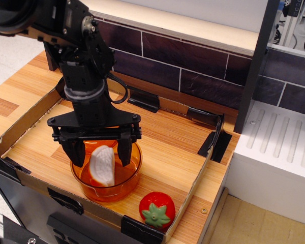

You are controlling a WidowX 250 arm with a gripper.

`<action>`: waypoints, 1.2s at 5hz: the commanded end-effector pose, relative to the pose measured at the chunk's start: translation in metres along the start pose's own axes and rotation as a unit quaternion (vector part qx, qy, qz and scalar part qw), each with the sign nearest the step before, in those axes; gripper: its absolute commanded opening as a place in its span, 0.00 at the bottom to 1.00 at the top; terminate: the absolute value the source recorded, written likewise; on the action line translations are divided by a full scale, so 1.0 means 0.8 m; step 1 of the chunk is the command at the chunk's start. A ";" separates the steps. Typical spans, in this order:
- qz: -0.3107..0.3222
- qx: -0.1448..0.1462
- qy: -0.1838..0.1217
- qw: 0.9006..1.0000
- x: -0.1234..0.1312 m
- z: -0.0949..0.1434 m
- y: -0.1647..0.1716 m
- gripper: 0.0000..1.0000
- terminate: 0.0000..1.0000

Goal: Take sushi out of pot

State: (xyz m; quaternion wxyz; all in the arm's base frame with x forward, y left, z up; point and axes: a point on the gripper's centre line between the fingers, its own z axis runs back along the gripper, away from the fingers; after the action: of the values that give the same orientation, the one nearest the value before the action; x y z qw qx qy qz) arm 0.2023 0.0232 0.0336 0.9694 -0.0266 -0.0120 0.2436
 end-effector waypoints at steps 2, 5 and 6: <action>-0.005 0.017 -0.002 1.000 0.006 -0.016 -0.003 1.00 0.00; -0.021 0.041 0.012 0.999 0.009 -0.009 -0.002 0.00 0.00; -0.029 0.040 0.006 0.999 0.011 0.015 -0.004 0.00 0.00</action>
State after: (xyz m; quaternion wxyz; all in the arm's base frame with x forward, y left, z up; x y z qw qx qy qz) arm 0.2031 0.0246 0.0404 0.9757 0.0111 0.0234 0.2175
